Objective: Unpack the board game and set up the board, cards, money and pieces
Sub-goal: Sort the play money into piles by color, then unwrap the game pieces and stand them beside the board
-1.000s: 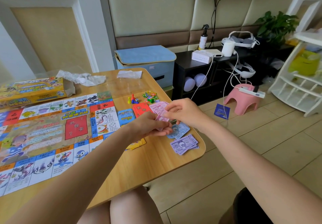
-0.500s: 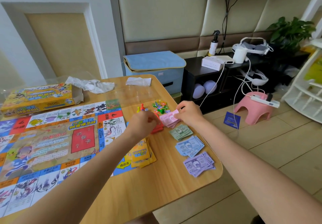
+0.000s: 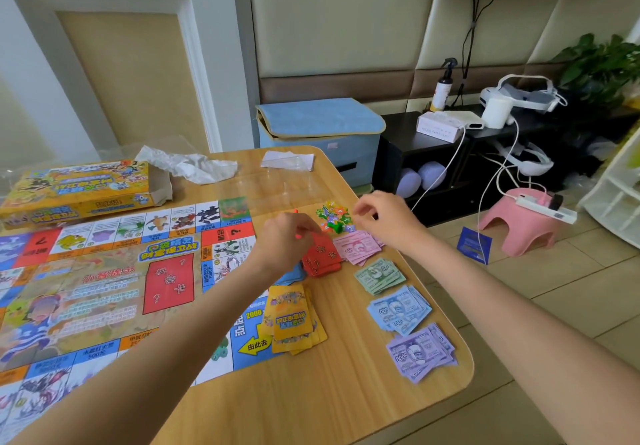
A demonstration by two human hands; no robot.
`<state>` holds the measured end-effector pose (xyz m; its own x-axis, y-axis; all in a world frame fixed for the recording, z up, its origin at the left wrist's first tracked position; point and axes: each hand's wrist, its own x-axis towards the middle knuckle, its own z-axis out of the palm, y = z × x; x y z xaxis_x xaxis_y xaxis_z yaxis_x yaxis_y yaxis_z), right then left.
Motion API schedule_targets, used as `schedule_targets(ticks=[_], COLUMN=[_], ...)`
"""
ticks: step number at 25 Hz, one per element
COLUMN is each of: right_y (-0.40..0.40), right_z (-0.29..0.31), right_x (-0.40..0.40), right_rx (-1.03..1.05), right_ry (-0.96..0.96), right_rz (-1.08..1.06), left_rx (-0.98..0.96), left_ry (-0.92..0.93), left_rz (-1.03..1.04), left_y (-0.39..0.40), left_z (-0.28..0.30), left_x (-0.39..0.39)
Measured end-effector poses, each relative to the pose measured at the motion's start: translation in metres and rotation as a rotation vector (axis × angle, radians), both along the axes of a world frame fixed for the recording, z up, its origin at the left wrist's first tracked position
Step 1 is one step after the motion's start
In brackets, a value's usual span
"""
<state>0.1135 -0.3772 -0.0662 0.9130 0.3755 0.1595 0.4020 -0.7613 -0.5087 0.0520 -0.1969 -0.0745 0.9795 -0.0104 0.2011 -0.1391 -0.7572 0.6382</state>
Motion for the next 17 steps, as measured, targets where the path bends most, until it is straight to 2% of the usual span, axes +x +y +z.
schedule_targets(ticks=[2, 6, 8, 10, 14, 17], right_y=[0.014, 0.042, 0.046, 0.047, 0.057, 0.071], right_z=[0.011, 0.008, 0.004, 0.008, 0.029, 0.023], right_x=[0.006, 0.009, 0.011, 0.017, 0.034, 0.037], right_rx=[0.049, -0.231, -0.279, -0.22, 0.04, 0.069], right_ry=[-0.017, 0.049, 0.078, 0.093, 0.151, 0.176], right_rz=[-0.028, 0.059, 0.089, 0.066, -0.031, 0.003], left_rx=[-0.045, -0.032, 0.034, 0.102, 0.249, 0.45], left_ry=[-0.012, -0.015, -0.016, -0.014, -0.039, -0.006], left_rz=[0.088, 0.151, 0.126, 0.087, -0.098, -0.194], left_y=[0.012, 0.031, 0.037, 0.042, 0.044, 0.042], left_z=[0.005, 0.011, 0.01, 0.008, 0.006, 0.001], left_x=[0.005, 0.009, 0.011, 0.016, 0.033, 0.045])
